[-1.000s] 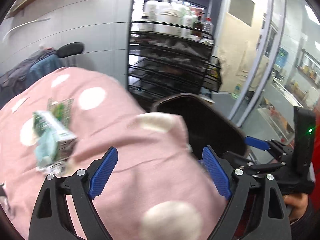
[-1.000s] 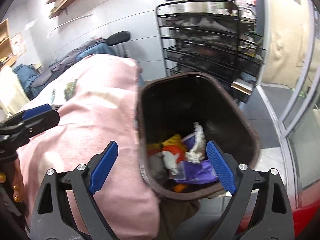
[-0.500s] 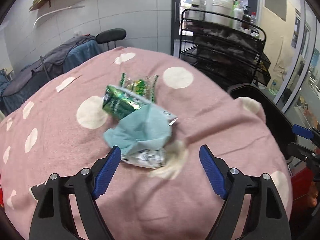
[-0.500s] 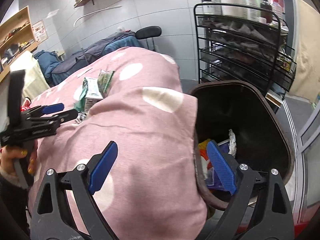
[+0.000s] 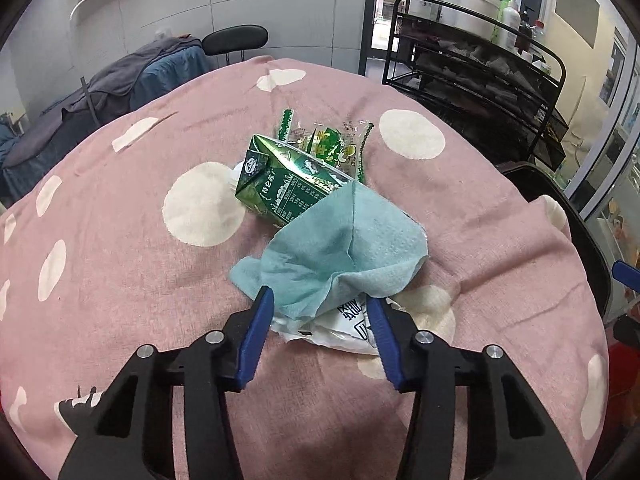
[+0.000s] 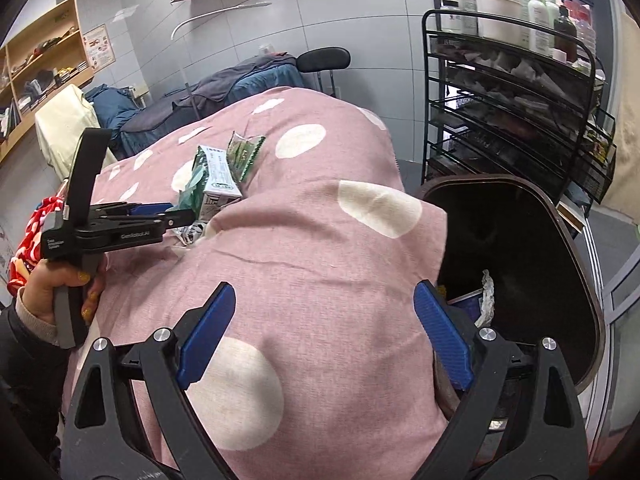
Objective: Collect trash
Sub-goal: 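Grasp the teal cloth with the left tool and lift it, then grasp the green milk carton with the right tool and lift it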
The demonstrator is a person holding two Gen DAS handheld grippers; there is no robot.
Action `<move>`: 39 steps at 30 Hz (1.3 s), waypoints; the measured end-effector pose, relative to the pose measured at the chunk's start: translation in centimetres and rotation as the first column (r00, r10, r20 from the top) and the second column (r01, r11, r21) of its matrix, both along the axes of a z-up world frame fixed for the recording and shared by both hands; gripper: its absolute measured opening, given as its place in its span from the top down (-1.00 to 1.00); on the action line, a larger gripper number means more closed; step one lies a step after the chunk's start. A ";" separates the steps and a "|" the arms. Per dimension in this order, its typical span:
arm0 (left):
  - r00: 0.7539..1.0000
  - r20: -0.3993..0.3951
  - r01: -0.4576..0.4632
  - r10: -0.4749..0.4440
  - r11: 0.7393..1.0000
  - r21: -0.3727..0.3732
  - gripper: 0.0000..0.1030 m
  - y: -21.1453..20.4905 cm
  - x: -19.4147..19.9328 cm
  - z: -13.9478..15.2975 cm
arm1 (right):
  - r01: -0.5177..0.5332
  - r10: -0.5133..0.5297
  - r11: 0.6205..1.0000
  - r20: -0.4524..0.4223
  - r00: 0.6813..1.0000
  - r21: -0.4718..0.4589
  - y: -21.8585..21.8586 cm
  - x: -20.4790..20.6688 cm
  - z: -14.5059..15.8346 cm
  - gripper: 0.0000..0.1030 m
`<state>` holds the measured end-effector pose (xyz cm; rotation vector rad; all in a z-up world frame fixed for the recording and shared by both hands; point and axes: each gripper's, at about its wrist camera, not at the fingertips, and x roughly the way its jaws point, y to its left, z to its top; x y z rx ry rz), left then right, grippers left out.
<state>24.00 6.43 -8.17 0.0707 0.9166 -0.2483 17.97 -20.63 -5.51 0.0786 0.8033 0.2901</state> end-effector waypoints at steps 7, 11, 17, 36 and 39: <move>0.999 -0.004 -0.047 0.047 0.996 -0.082 0.83 1.9 0.3 0.4 | -0.078 0.078 0.997 0.006 0.997 -0.015 2.6 1.0 0.6 -0.74; 0.995 0.029 -0.092 0.096 0.988 -0.127 0.86 3.3 -0.3 1.2 | -0.143 0.143 0.990 -0.005 0.990 -0.009 4.5 2.2 0.9 -0.74; 0.980 0.092 -0.161 0.177 0.974 -0.162 0.87 5.4 -2.0 2.7 | -0.229 0.229 0.973 -0.038 0.973 -0.005 8.0 5.0 1.1 -0.74; 0.950 0.147 -0.243 0.274 0.949 -0.200 0.87 8.5 -5.6 3.6 | -0.330 0.293 0.881 -0.157 0.943 -0.340 20.6 14.1 -1.5 -0.74; 0.950 0.142 -0.245 0.278 0.946 -0.212 0.87 8.9 -5.8 3.4 | -0.337 0.296 0.831 -0.161 0.942 -0.443 22.6 14.9 -2.5 -0.68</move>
